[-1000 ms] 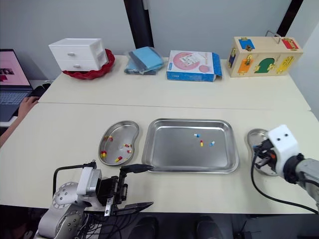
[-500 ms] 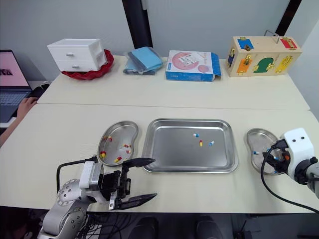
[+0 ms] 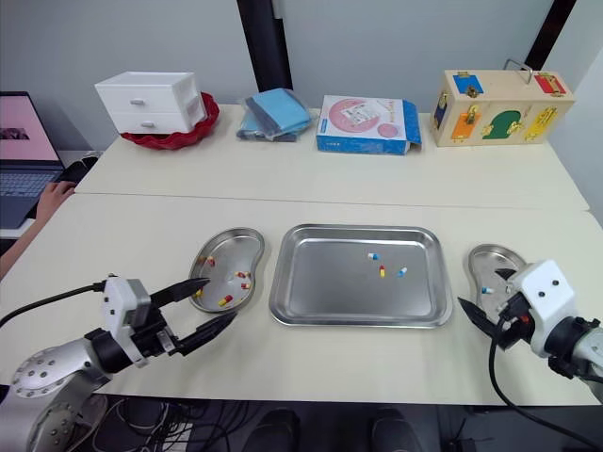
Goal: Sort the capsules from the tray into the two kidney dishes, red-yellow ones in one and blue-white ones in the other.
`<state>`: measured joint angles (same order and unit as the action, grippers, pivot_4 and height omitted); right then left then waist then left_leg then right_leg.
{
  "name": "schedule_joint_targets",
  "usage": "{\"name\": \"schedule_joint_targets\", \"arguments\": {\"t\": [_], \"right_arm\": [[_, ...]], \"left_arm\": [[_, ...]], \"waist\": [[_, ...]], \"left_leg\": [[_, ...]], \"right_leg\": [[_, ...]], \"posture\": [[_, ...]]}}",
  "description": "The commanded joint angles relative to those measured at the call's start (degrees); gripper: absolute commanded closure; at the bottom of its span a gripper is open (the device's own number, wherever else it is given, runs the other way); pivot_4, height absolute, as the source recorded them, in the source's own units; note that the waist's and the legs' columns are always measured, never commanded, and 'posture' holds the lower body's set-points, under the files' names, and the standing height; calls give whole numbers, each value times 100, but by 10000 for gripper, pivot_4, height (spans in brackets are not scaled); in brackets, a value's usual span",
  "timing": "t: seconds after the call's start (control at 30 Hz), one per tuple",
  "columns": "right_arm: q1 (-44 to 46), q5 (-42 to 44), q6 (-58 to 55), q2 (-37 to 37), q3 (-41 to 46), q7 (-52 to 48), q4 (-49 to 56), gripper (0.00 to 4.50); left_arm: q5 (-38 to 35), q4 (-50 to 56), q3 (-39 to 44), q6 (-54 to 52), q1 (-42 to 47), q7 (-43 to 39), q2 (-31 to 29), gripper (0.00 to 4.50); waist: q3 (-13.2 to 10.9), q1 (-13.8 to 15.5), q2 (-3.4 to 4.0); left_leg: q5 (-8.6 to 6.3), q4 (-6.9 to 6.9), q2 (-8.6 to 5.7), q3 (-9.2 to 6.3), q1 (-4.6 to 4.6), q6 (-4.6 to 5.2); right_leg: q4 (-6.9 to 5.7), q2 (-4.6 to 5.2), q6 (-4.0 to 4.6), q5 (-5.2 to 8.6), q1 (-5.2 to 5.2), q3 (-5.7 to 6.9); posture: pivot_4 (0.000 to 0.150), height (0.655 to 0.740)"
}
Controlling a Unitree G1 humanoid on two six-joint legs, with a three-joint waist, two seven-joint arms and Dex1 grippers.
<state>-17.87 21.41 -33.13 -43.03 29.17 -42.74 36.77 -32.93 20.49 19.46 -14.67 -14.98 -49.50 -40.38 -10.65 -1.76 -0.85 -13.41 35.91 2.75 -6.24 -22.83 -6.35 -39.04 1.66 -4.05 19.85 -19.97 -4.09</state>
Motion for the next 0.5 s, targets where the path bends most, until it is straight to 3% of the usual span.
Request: {"name": "schedule_joint_targets", "arguments": {"t": [0.03,0.13,0.27,0.5], "right_arm": [[-484,-107,1002,-136,484,-746,-482,417],[-999,-236,1746,-492,963,-1574,-1412,417],[-1180,-301,1998,-823,1150,-1972,-2220,417],[-1085,-378,2137,-860,992,-2028,-2557,417]], "left_arm": [[-41,-628,726,-96,-227,-77,-172,0],[217,-1364,1167,146,-587,-271,-342,0],[421,-1681,1241,287,-817,-356,-360,0],[498,-1777,1218,422,-1000,-477,-239,0]], "waist": [[0,-3,0],[-1,-8,-1],[-2,-11,-9],[-1,-9,-9]], "left_leg": [[0,-2,0,2,1,0],[0,-7,0,4,2,0],[0,-6,1,11,8,0],[0,-6,2,11,8,0]], "right_leg": [[1,0,0,0,-1,-1],[4,0,2,1,-2,-1],[6,1,3,2,1,-6],[6,0,3,2,3,-7]], "posture": [[1500,7400],[1500,7400],[1500,7400],[1500,7400]]}}
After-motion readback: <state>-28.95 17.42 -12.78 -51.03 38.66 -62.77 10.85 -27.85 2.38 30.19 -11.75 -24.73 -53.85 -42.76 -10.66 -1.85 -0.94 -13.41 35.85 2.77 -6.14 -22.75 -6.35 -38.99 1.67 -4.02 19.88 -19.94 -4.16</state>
